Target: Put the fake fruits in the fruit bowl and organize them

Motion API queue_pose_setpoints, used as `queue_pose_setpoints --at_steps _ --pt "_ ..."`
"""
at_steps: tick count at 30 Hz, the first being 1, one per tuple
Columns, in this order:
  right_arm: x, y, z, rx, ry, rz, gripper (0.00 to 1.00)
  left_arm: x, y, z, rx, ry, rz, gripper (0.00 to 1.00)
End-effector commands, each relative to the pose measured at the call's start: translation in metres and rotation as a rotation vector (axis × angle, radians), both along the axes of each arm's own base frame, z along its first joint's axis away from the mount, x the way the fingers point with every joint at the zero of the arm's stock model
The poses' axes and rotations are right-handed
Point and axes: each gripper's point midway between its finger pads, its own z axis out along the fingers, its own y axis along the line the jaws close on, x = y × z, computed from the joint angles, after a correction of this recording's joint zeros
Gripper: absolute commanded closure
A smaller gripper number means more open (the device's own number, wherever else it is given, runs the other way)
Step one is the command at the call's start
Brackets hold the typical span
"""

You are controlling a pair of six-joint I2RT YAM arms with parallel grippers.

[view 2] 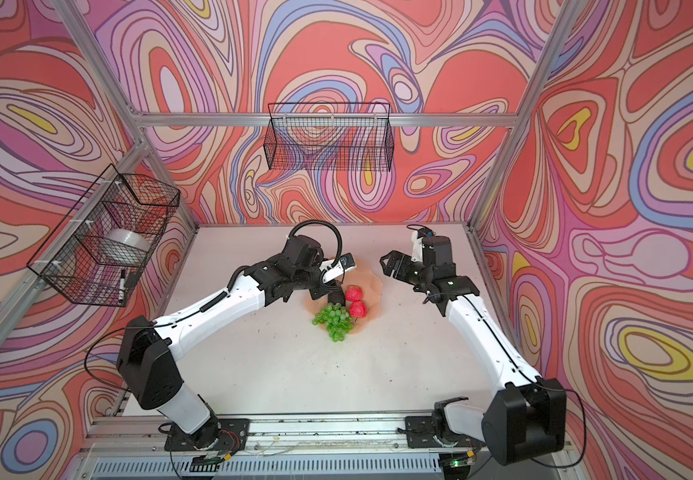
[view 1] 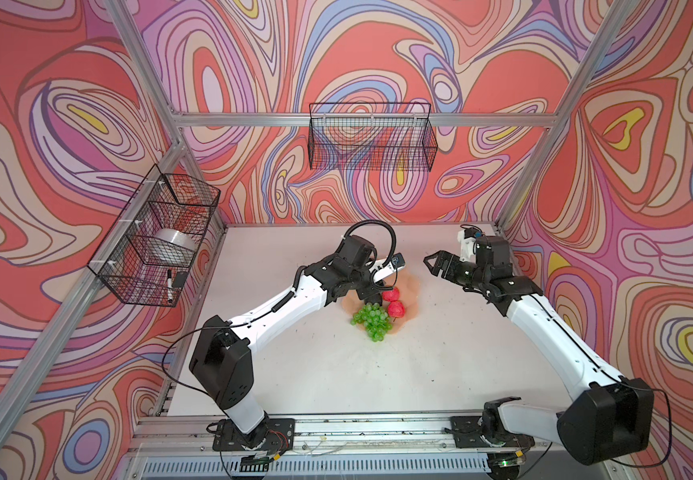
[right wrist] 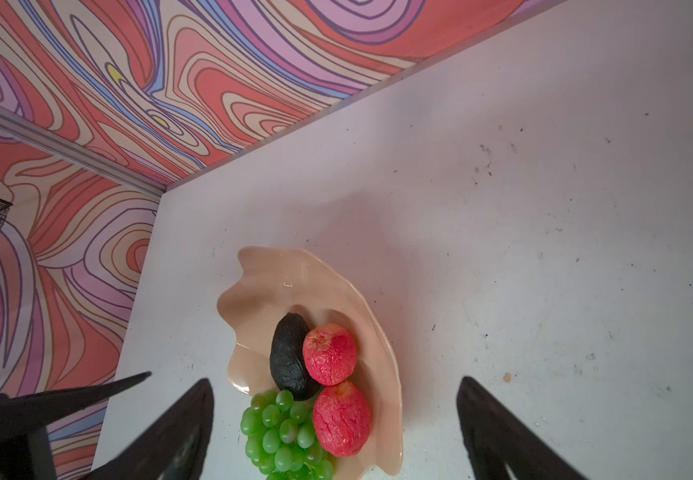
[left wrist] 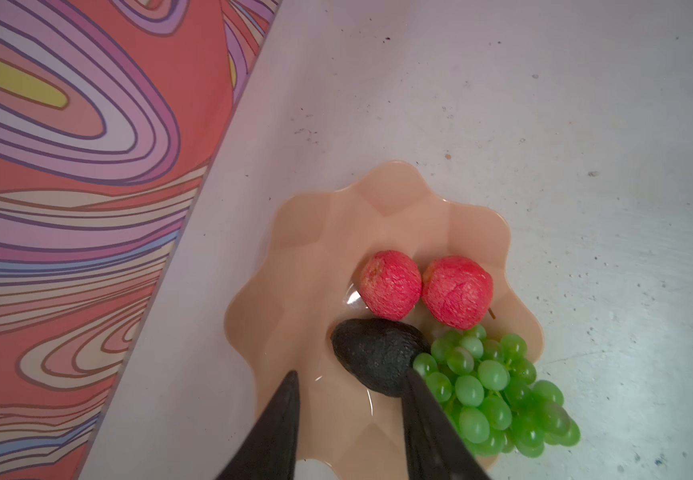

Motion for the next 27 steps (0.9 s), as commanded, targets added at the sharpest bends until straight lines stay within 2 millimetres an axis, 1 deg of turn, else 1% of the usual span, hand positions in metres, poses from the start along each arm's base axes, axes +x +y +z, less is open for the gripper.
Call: queue_pose_setpoints --at_steps 1,3,7,8,12,15,18,22,24,27 --pt "0.003 0.002 -0.020 -0.002 0.067 0.014 0.07 0.008 0.008 0.035 -0.097 -0.120 0.061 0.50" --pt "0.005 0.002 -0.034 -0.003 0.095 0.008 0.08 0.003 0.016 0.031 -0.114 -0.120 0.090 0.44" --pt "0.009 0.003 -0.054 -0.014 0.148 0.011 0.12 -0.007 0.037 0.019 -0.135 -0.107 0.173 0.33" --pt "0.010 0.003 -0.058 -0.020 0.157 0.011 0.12 -0.009 0.044 0.013 -0.137 -0.103 0.200 0.31" --pt "0.014 0.008 -0.070 -0.065 0.179 0.016 0.13 -0.012 0.068 0.011 -0.181 -0.132 0.312 0.25" --pt "0.015 0.015 -0.079 -0.075 0.201 0.034 0.15 -0.023 0.075 0.005 -0.204 -0.098 0.321 0.22" --pt "0.005 0.032 -0.078 -0.118 0.202 0.079 0.16 -0.027 0.089 0.000 -0.242 -0.068 0.390 0.20" --pt "-0.022 0.059 -0.082 -0.211 0.215 0.139 0.16 -0.016 0.124 0.001 -0.382 -0.021 0.524 0.17" --pt "-0.031 0.062 -0.086 -0.224 0.221 0.132 0.16 -0.011 0.136 0.001 -0.411 -0.023 0.565 0.16" --pt "-0.029 0.054 -0.089 -0.261 0.220 0.093 0.15 -0.003 0.141 -0.001 -0.404 -0.041 0.602 0.15"
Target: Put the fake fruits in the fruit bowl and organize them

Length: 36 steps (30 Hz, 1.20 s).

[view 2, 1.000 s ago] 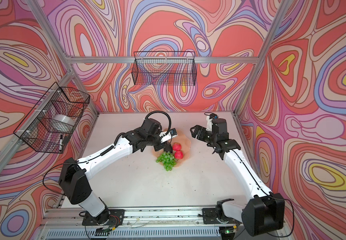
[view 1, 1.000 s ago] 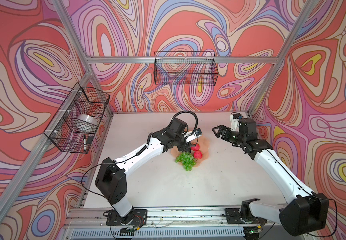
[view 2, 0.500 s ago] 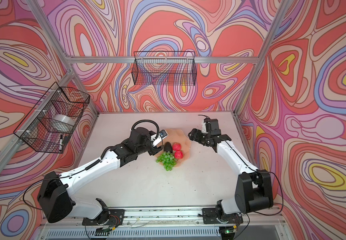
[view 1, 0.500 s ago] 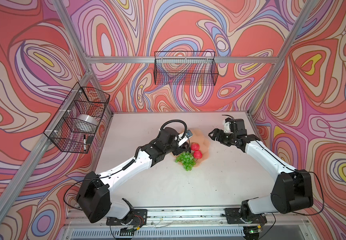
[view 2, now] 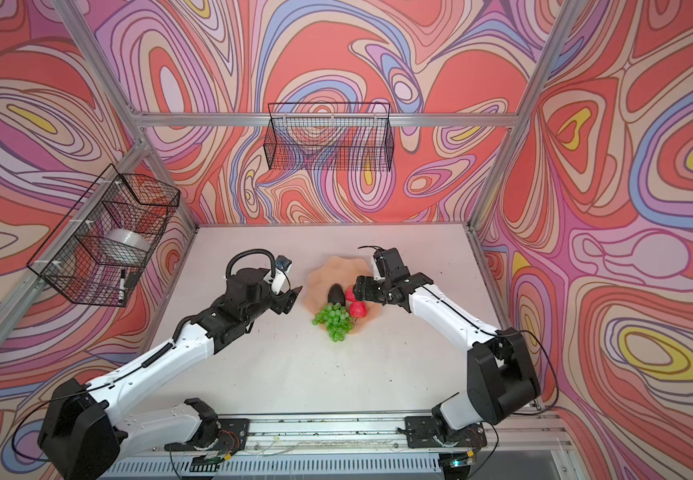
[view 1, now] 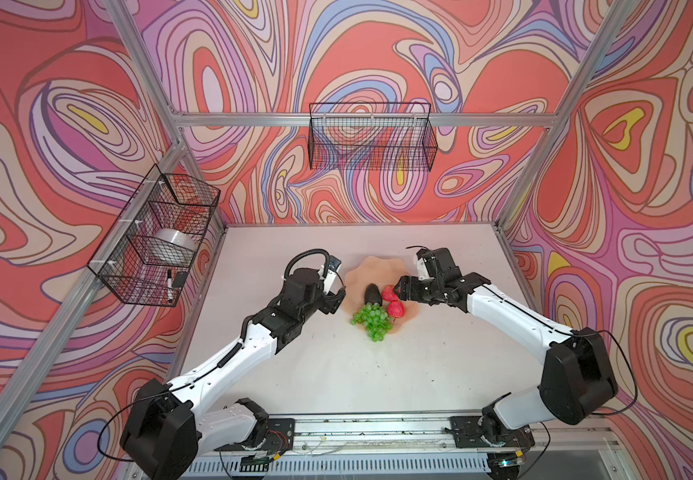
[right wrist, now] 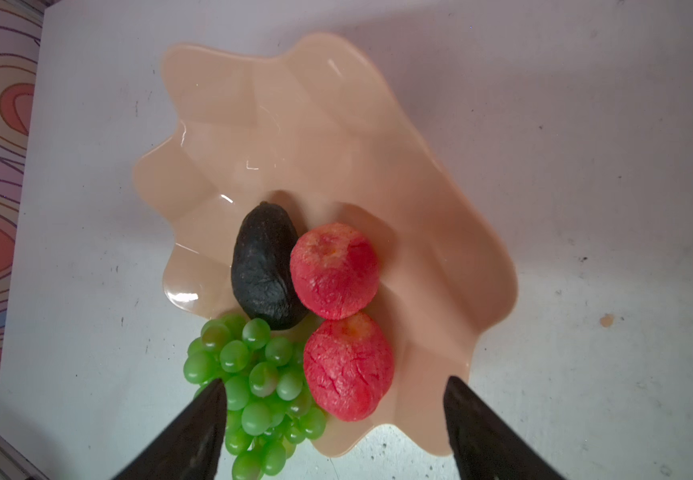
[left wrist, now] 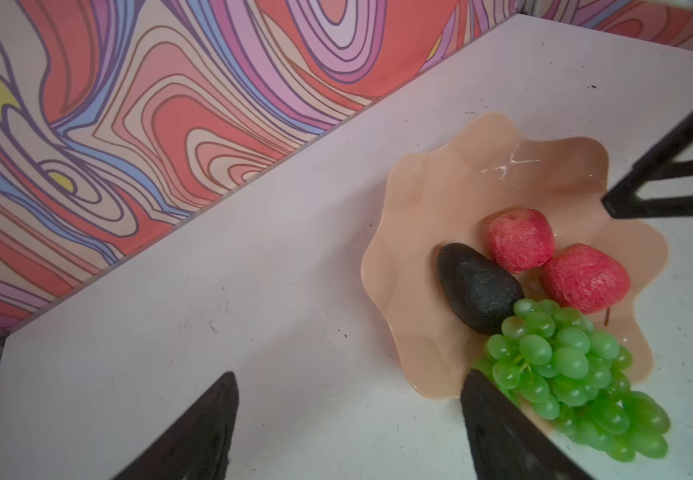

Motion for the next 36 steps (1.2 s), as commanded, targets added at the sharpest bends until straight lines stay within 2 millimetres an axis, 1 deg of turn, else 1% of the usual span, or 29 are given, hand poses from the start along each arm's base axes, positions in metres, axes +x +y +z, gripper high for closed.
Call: queue_pose_setpoints --at_steps 1,4,10,15,17,21,24,25,26,32,36 --pt "0.005 -0.023 0.002 -0.079 -0.034 -0.084 0.15 0.011 0.001 0.009 -0.082 -0.026 0.061 0.14" --pt "0.020 -0.020 0.010 -0.080 -0.066 -0.086 0.15 0.018 0.003 0.003 -0.095 -0.008 0.093 0.13" --pt "0.050 -0.012 0.008 -0.073 -0.064 -0.074 0.17 0.026 0.009 -0.009 -0.122 0.019 0.139 0.11" --pt "0.064 -0.001 0.008 -0.036 -0.064 -0.050 0.19 0.028 0.009 -0.016 -0.151 0.031 0.146 0.10" --pt "0.069 0.003 0.006 -0.025 -0.061 -0.044 0.19 0.030 0.006 -0.021 -0.164 0.048 0.132 0.09" --pt "0.077 0.007 -0.002 -0.024 -0.048 -0.047 0.20 0.031 -0.009 -0.031 -0.186 0.089 0.062 0.09" --pt "0.082 0.009 -0.009 -0.027 -0.040 -0.052 0.20 0.037 -0.013 -0.041 -0.192 0.134 0.058 0.09" --pt "0.084 0.009 -0.006 -0.027 -0.046 -0.055 0.20 0.039 -0.014 -0.044 -0.200 0.150 0.055 0.09" --pt "0.086 0.009 -0.019 -0.038 -0.023 -0.055 0.20 0.041 -0.016 -0.046 -0.206 0.159 0.049 0.09" --pt "0.098 0.010 -0.031 -0.048 -0.007 -0.066 0.21 0.056 -0.025 -0.060 -0.225 0.203 0.028 0.09" --pt "0.105 0.012 -0.038 -0.053 0.002 -0.065 0.21 0.064 -0.035 -0.062 -0.252 0.212 -0.003 0.09"
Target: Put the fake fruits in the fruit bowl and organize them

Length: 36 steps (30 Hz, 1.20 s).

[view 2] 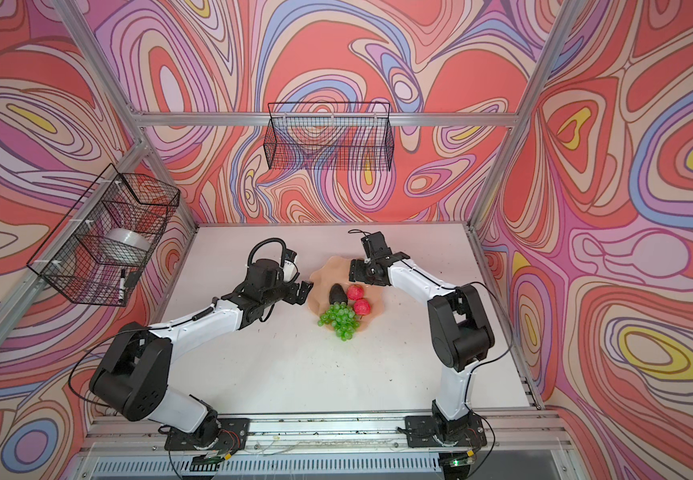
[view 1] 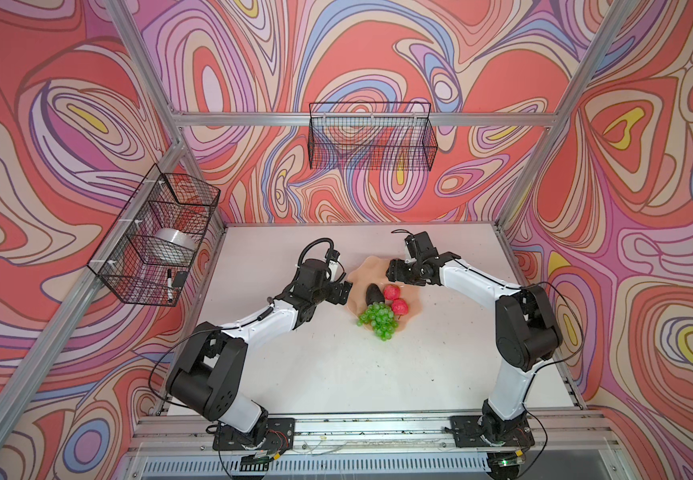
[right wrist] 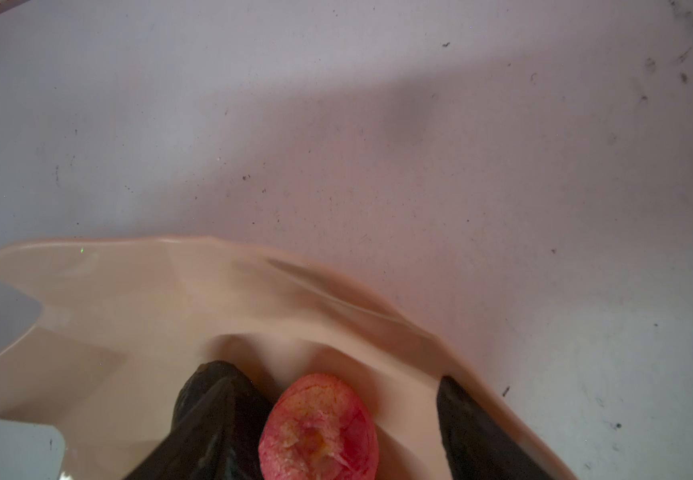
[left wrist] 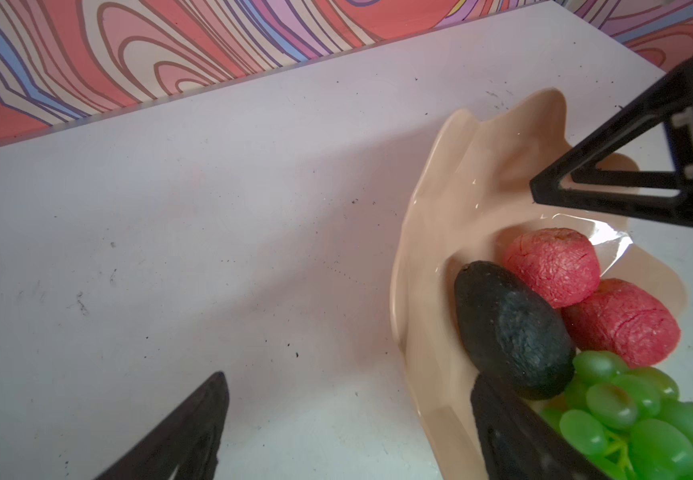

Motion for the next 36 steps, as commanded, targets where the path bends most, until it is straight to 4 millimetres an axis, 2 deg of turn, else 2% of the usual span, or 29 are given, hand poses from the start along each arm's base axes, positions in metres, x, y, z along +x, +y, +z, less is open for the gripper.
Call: queue_pose_setpoints --at_steps 1,6,13,16,23,26,32,36 --pt "0.013 0.001 0.002 0.001 -0.018 -0.011 0.21 0.012 -0.014 0.015 -0.075 -0.025 -0.031 0.09" --pt "0.018 0.005 -0.009 0.005 0.004 -0.002 0.21 0.022 -0.026 0.008 -0.103 0.004 -0.063 0.09" --pt "0.022 0.009 -0.010 0.005 0.007 0.007 0.22 0.027 -0.049 0.002 -0.178 0.050 -0.152 0.10" --pt "0.023 0.009 -0.011 0.007 0.008 0.009 0.22 0.032 -0.054 -0.008 -0.174 0.089 -0.159 0.14" --pt "0.021 0.009 -0.006 0.006 0.001 0.019 0.23 0.041 -0.056 -0.019 -0.157 0.128 -0.144 0.38" --pt "0.021 0.010 -0.011 0.004 0.012 0.022 0.23 0.042 -0.058 -0.028 -0.144 0.169 -0.148 0.47" --pt "0.021 0.014 -0.012 0.018 0.018 0.040 0.23 0.048 -0.056 -0.042 -0.158 0.264 -0.123 0.73" --pt "0.019 0.014 -0.005 0.019 0.008 0.054 0.23 0.051 -0.054 -0.048 -0.181 0.330 -0.112 0.80"
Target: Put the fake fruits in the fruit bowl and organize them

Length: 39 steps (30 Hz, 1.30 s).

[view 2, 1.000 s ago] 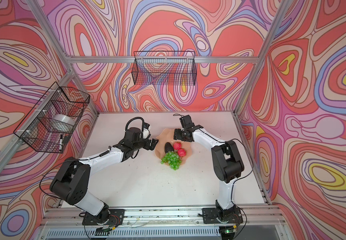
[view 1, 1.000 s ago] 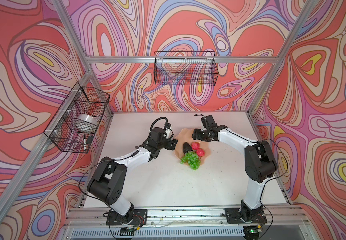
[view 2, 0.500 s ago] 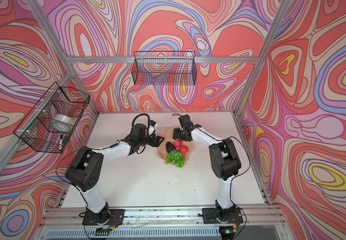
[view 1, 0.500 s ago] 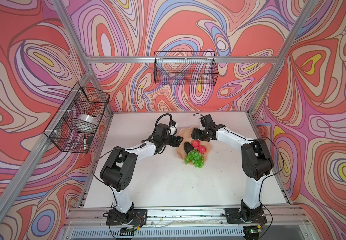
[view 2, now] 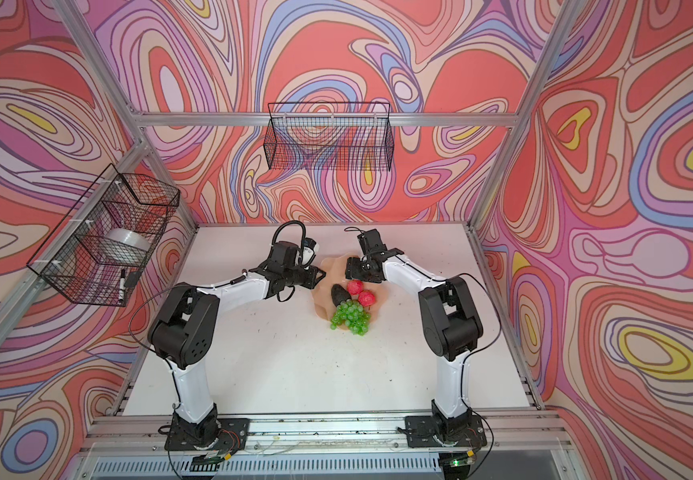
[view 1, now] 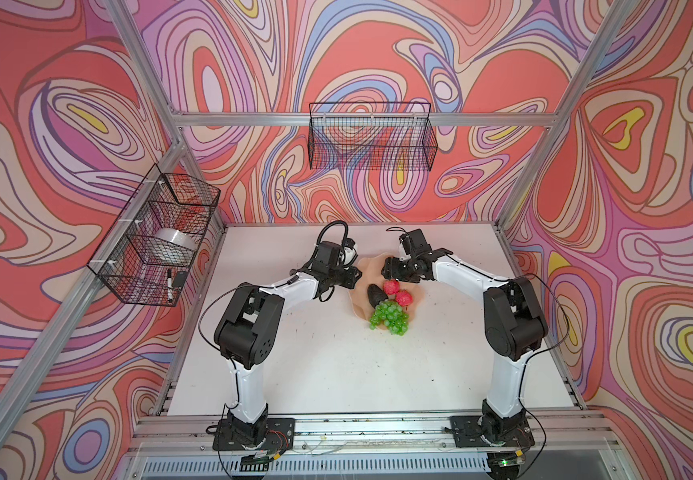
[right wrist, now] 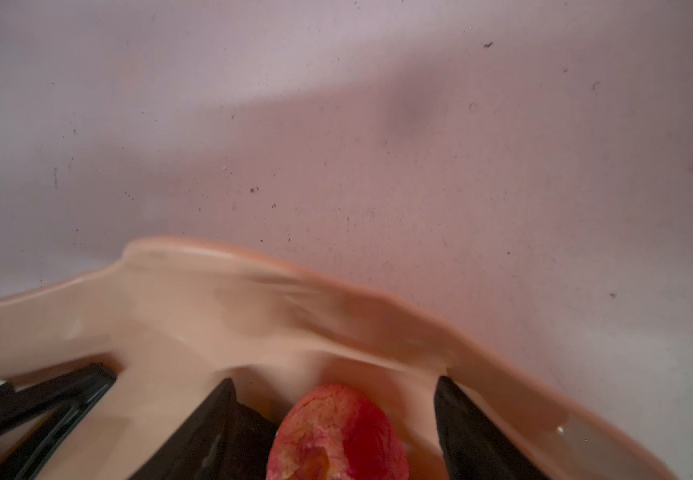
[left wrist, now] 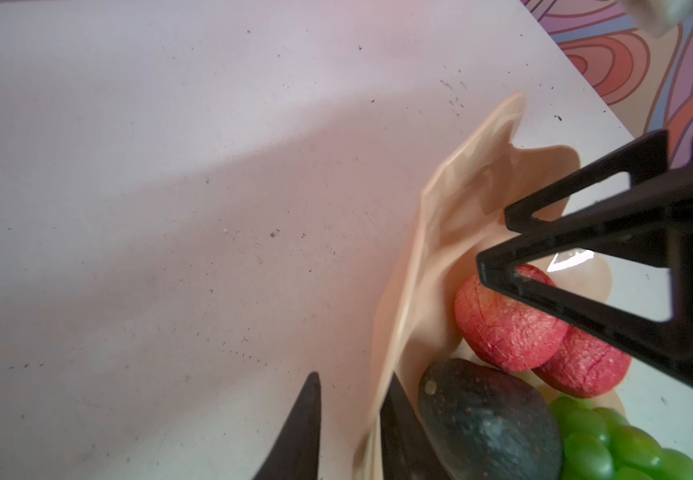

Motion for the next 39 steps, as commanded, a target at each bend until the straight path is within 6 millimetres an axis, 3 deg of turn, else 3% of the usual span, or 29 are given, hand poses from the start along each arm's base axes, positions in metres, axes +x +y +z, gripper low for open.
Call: queue_pose_setpoints --at_steps 1,6,11,15,17,21,28,39 --pt "0.004 0.001 0.009 -0.001 -0.019 0.022 0.23 -0.002 0.003 -0.006 -0.026 0.101 0.009 0.82" --pt "0.001 0.002 0.022 0.001 -0.041 0.051 0.23 -0.001 0.003 -0.006 -0.055 0.172 0.007 0.89" --pt "-0.007 -0.003 0.056 -0.010 -0.105 0.089 0.23 -0.004 0.001 -0.010 -0.055 0.237 0.007 0.92" --pt "-0.024 -0.010 0.087 -0.031 -0.157 0.117 0.23 -0.005 0.001 -0.013 -0.050 0.261 0.013 0.94" --pt "-0.038 -0.013 0.093 -0.050 -0.153 0.141 0.23 -0.005 0.002 -0.014 -0.050 0.267 0.019 0.94" --pt "-0.070 -0.009 0.084 -0.106 -0.123 0.199 0.23 -0.006 0.003 -0.019 -0.050 0.290 0.025 0.94" --pt "-0.116 0.001 0.047 -0.186 -0.049 0.257 0.23 -0.008 0.004 -0.021 -0.055 0.314 0.027 0.94" --pt "-0.128 0.000 0.005 -0.230 0.020 0.244 0.23 -0.012 0.005 -0.032 -0.054 0.359 0.031 0.93"
